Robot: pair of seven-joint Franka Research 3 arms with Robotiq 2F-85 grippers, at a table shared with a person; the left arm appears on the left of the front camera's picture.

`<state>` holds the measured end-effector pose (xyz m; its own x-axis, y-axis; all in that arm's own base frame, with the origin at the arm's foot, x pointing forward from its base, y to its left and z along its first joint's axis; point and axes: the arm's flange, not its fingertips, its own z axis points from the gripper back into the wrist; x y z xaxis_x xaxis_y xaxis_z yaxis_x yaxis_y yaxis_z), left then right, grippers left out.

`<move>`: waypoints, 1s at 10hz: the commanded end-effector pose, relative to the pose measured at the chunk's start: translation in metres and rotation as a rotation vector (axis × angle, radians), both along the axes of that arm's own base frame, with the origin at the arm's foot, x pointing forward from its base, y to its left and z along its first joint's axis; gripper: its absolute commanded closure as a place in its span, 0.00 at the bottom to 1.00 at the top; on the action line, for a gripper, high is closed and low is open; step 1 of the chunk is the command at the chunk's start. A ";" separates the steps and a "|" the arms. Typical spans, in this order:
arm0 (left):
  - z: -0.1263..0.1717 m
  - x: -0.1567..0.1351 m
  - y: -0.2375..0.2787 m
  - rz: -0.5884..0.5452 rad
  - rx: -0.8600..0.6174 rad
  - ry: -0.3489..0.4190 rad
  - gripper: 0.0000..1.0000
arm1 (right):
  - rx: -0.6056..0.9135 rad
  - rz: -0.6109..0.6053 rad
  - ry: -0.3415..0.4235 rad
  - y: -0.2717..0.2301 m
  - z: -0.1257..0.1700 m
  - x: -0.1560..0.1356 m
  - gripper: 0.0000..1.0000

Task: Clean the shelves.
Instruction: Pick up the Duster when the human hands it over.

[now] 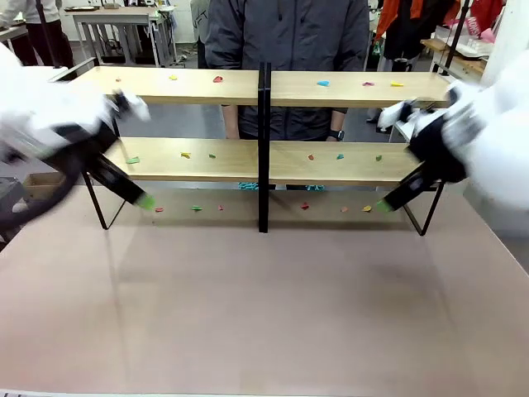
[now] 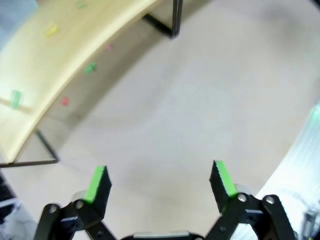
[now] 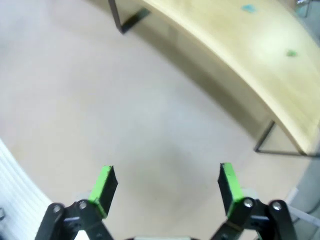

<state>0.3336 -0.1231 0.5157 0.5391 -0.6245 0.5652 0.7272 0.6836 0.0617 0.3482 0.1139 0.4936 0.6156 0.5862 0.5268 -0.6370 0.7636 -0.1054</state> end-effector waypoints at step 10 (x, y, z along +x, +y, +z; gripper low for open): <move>0.108 -0.119 0.160 -0.118 -0.450 -0.462 0.00 | 0.255 -0.155 -0.232 -0.150 0.114 -0.106 0.00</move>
<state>0.2136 0.0578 0.6534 0.1865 -0.3444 0.9201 0.7566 0.6477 0.0891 0.2303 -0.0438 0.6223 0.5329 0.3027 0.7902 -0.4815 0.8764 -0.0110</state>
